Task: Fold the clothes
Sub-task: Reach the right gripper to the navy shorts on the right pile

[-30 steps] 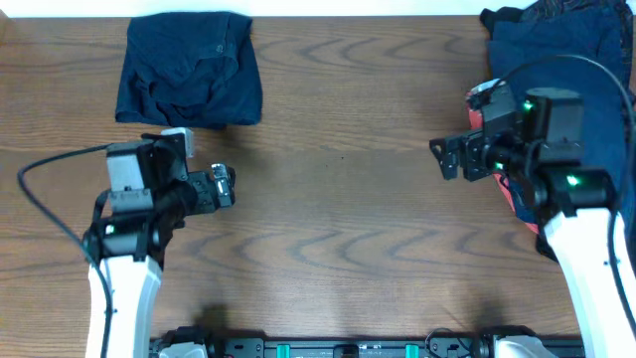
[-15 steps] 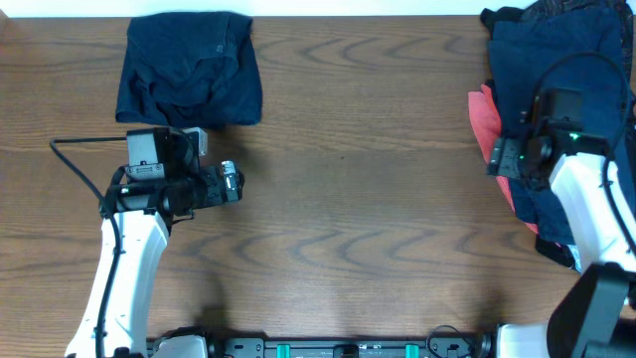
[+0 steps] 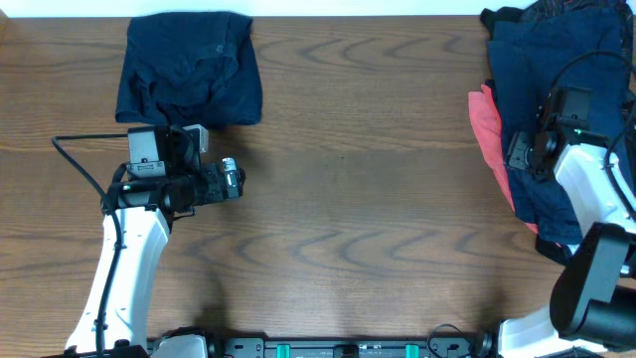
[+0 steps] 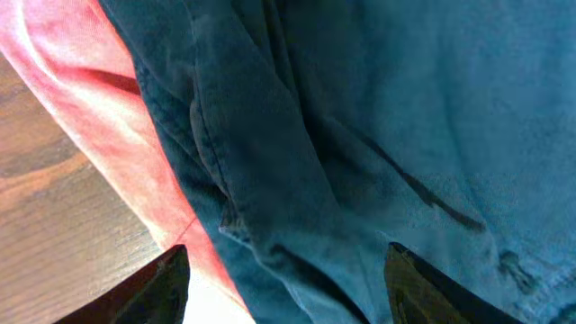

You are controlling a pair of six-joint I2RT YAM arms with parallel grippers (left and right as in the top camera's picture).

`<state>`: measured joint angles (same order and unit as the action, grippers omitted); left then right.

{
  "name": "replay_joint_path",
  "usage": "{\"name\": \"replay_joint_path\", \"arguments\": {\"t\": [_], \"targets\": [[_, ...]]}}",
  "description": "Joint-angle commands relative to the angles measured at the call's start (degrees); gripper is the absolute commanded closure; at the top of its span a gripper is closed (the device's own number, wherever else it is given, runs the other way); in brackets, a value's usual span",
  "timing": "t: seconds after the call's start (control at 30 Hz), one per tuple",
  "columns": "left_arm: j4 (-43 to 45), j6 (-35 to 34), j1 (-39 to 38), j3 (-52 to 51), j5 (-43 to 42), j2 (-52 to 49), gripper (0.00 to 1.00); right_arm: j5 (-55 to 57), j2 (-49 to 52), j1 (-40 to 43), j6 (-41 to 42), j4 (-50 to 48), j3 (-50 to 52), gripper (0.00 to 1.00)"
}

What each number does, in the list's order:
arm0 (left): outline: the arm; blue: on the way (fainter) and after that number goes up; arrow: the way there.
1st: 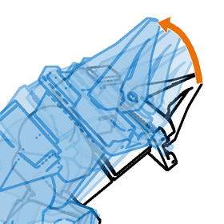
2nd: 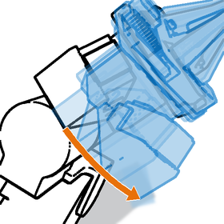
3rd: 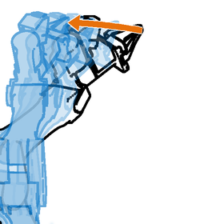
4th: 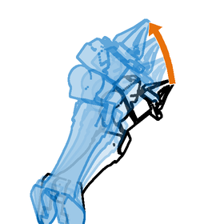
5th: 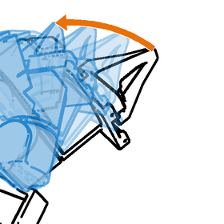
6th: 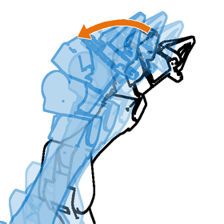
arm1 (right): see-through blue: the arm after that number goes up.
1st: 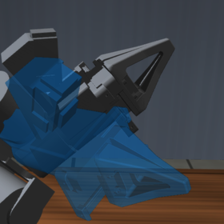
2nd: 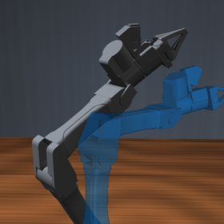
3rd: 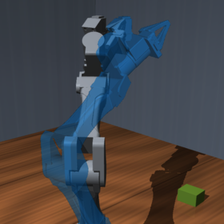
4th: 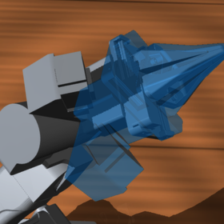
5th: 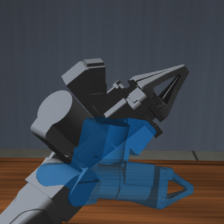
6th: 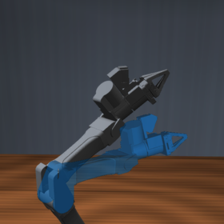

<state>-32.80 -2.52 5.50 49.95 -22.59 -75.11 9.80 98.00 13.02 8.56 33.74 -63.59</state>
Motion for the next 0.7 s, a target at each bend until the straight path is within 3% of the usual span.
{"name": "replay_joint_path", "arguments": {"t": [0.0,0.13,0.3,0.33,0.43,0.67], "targets": [[0.35,1.03,-0.13,0.92,-0.79,-0.24,0.02,1.16,1.68,0.61,-0.09,-0.90,-0.79,0.34],[0.35,1.03,-0.13,0.92,-0.79,-0.24,0.02,1.18,4.17,0.63,-0.09,-2.29,-0.79,0.37],[0.39,1.03,-0.13,0.92,-0.76,-0.24,0.02,1.18,7.56,0.63,-0.07,-3.78,-0.79,0.51],[0.39,1.03,-0.13,0.92,-0.76,-0.24,0.02,1.16,8.20,0.66,-0.07,-3.87,-0.79,0.55],[0.52,1.03,-0.13,0.92,-0.79,-0.24,0.02,1.18,9.25,0.66,0.00,-4.31,-0.79,0.85],[0.81,1.03,-0.13,0.92,-0.76,-0.24,0.02,1.16,6.34,0.66,0.24,-4.50,-2.43,0.99]]}}
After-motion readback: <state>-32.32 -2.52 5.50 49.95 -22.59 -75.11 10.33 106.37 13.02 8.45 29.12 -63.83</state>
